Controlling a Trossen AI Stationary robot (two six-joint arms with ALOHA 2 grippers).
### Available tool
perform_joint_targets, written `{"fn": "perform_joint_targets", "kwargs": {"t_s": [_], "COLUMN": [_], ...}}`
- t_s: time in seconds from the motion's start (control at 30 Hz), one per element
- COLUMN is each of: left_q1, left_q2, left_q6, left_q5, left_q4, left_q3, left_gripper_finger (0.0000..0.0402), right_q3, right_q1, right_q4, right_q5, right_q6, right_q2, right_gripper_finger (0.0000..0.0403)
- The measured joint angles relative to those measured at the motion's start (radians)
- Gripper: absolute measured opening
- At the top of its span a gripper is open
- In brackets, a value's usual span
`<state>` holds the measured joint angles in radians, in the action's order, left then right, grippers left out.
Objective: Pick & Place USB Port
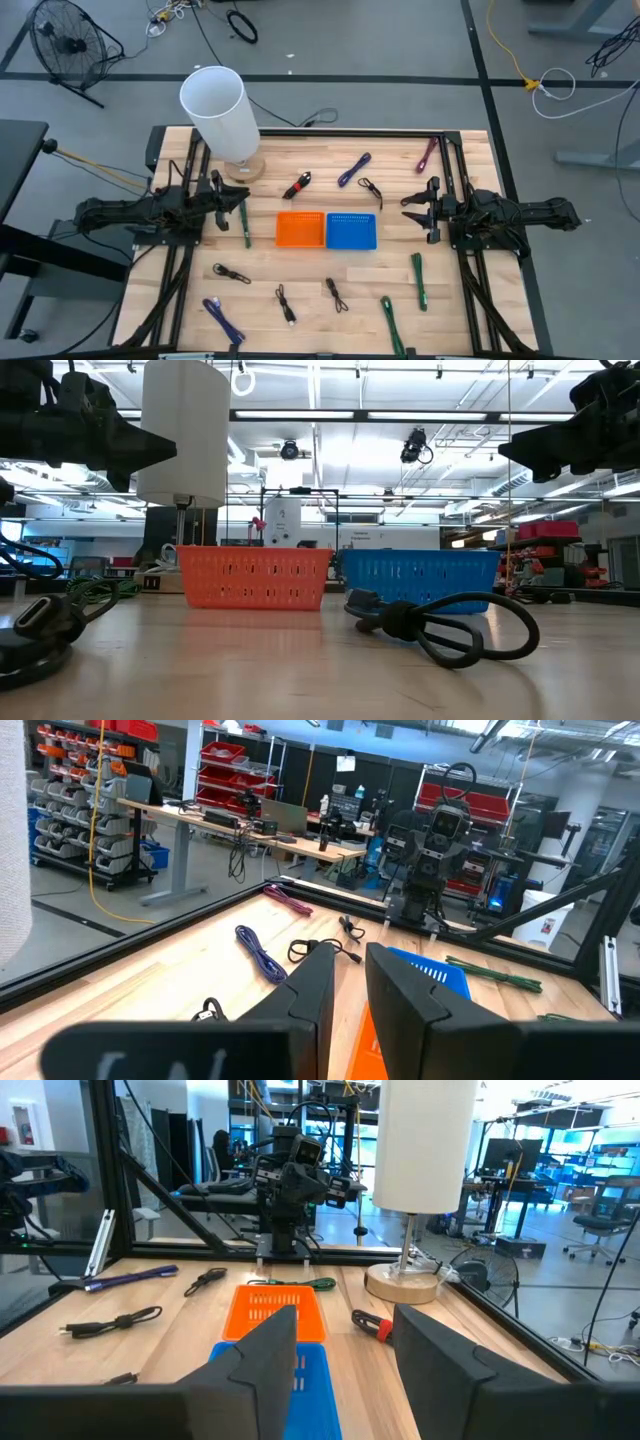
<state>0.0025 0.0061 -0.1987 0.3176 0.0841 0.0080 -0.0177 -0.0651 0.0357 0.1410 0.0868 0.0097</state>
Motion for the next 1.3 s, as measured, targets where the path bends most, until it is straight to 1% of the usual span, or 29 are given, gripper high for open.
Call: {"fn": "perform_joint_targets", "kwargs": {"t_s": [0.27, 0.37, 0.43, 0.5, 0.6, 0.7, 0.9, 1.2, 1.3], "left_q1": [0.000, 0.000, 0.000, 0.000, 0.000, 0.000, 0.000, 0.000, 0.000], "left_q2": [0.000, 0.000, 0.001, 0.001, 0.015, 0.027, 0.042, 0.045, 0.047], "left_q6": [-0.008, -0.066, -0.110, -0.127, -0.036, 0.008, 0.096, 0.074, 0.051], "left_q5": [-0.001, 0.000, 0.019, 0.019, -0.026, -0.072, -0.097, -0.114, -0.136], "left_q4": [0.002, 0.003, 0.009, -0.010, -0.018, -0.022, -0.029, -0.042, -0.046], "left_q3": [0.000, 0.000, 0.000, 0.001, 0.001, 0.001, 0.001, 0.001, 0.001], "left_gripper_finger": [0.0067, 0.0067, 0.0067, 0.0067, 0.0067, 0.0067, 0.0067, 0.0067, 0.0067], "right_q3": [0.000, 0.000, 0.000, 0.000, 0.000, 0.000, 0.000, 0.000, 0.000], "right_q1": [0.000, 0.000, 0.000, 0.000, 0.000, 0.000, 0.000, 0.000, 0.000], "right_q4": [0.000, 0.000, 0.000, 0.000, 0.000, 0.000, 0.000, 0.000, 0.000], "right_q5": [0.000, 0.000, 0.000, 0.000, 0.000, 0.000, 0.000, 0.000, 0.000], "right_q6": [0.000, 0.000, 0.000, 0.000, 0.000, 0.000, 0.000, 0.000, 0.000], "right_q2": [0.000, 0.000, 0.000, 0.000, 0.000, 0.000, 0.000, 0.000, 0.000], "right_gripper_finger": [0.0169, 0.0169, 0.0169, 0.0169, 0.0169, 0.0169, 0.0169, 0.0169, 0.0169]}}
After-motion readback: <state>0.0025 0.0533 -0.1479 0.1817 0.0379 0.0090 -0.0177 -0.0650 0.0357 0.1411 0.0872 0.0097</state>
